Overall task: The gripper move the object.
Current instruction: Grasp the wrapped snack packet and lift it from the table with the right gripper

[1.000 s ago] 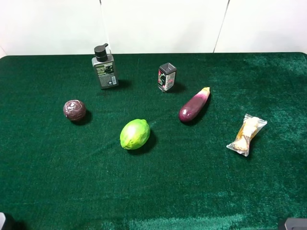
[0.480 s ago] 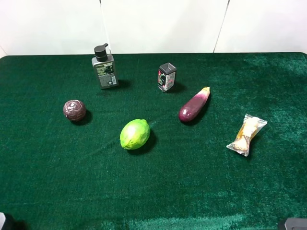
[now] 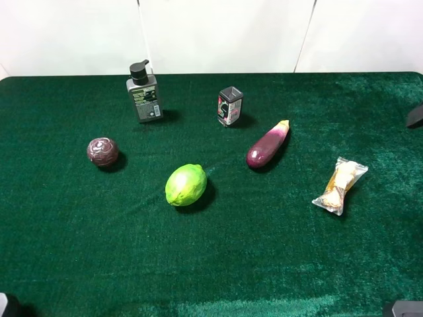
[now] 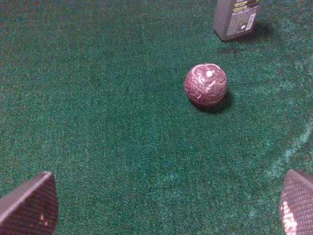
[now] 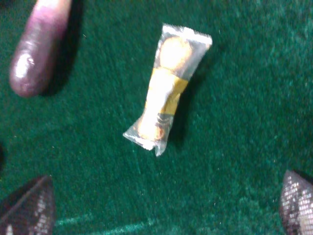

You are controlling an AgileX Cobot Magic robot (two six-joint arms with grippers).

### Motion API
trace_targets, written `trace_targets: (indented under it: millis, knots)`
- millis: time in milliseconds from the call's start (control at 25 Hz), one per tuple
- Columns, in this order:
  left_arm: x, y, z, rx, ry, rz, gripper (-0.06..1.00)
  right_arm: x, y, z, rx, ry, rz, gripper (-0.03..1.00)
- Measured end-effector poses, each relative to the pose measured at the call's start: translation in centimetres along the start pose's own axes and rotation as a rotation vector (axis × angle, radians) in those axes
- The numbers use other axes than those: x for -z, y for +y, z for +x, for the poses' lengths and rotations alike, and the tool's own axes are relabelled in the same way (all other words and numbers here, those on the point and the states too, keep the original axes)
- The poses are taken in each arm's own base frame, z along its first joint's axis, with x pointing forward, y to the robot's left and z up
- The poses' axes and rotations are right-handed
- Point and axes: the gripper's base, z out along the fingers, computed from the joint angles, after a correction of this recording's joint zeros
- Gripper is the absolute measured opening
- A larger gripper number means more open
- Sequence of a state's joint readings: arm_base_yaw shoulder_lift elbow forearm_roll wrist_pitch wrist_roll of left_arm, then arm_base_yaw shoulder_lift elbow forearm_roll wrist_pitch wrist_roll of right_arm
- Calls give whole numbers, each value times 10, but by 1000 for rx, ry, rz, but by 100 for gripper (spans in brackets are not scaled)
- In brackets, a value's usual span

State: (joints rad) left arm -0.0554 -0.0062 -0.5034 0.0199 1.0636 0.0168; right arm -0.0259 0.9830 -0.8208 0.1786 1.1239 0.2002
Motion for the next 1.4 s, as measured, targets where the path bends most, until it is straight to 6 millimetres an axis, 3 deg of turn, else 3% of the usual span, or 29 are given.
trace_targets:
  millis: [720,1040,1400]
  knots:
    - [0,0,0,0,0,0,91,-73,0,-32,-106,196,50,70]
    - [0,0,0,0,0,0,91,-117,26,-31,-71,250,128,70]
    - [0,0,0,0,0,0,91,-162,28,-33,-90,295,156,70]
